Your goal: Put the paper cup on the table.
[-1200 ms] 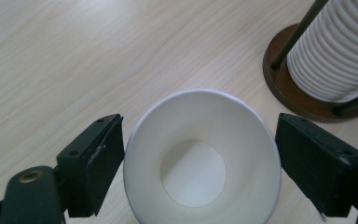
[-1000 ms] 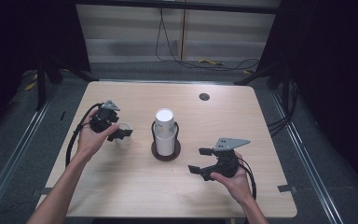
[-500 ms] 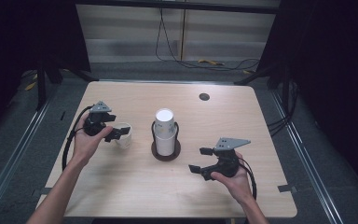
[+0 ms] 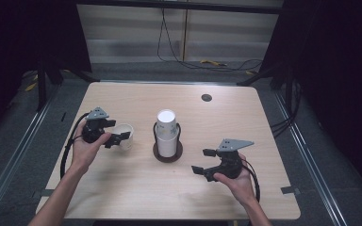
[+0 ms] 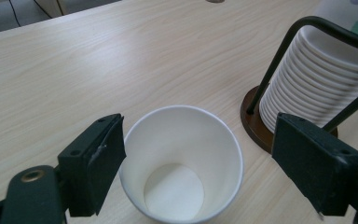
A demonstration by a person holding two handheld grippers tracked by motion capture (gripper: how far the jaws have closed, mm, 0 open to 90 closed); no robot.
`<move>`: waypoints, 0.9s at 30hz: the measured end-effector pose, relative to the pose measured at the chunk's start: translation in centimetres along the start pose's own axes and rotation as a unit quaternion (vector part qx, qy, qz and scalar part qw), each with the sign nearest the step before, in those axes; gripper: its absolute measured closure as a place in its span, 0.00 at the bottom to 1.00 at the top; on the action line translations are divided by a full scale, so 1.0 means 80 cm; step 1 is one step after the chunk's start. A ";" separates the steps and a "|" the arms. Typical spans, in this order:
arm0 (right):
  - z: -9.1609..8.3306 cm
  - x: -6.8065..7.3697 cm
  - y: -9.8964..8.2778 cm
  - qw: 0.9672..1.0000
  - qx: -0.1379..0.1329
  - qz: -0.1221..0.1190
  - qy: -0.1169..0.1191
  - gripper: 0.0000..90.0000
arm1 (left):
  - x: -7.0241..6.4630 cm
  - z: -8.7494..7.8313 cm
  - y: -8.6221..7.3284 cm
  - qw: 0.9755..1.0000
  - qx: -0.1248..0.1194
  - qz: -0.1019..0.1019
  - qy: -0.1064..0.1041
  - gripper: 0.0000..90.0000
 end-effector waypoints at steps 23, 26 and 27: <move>-0.003 -0.002 -0.004 1.000 -0.001 0.008 -0.011 0.19 | -0.049 -0.036 -0.032 0.999 -0.019 0.027 -0.019 0.19; -0.003 -0.003 -0.005 1.000 0.000 0.008 -0.013 0.19 | -0.055 -0.037 -0.036 0.999 -0.017 0.024 -0.019 0.19; -0.003 -0.003 -0.005 1.000 0.001 0.008 -0.013 0.19 | -0.057 -0.037 -0.038 0.999 -0.019 0.022 -0.020 0.19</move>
Point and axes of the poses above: each handheld gripper's, and its own axes: z roughly forward along the jaws, y roughly out of its top, x roughly to its left, the point moved 1 cm from there along z, roughly forward along the jaws, and after that the axes turned 7 degrees about -z, right-handed, at the moved point
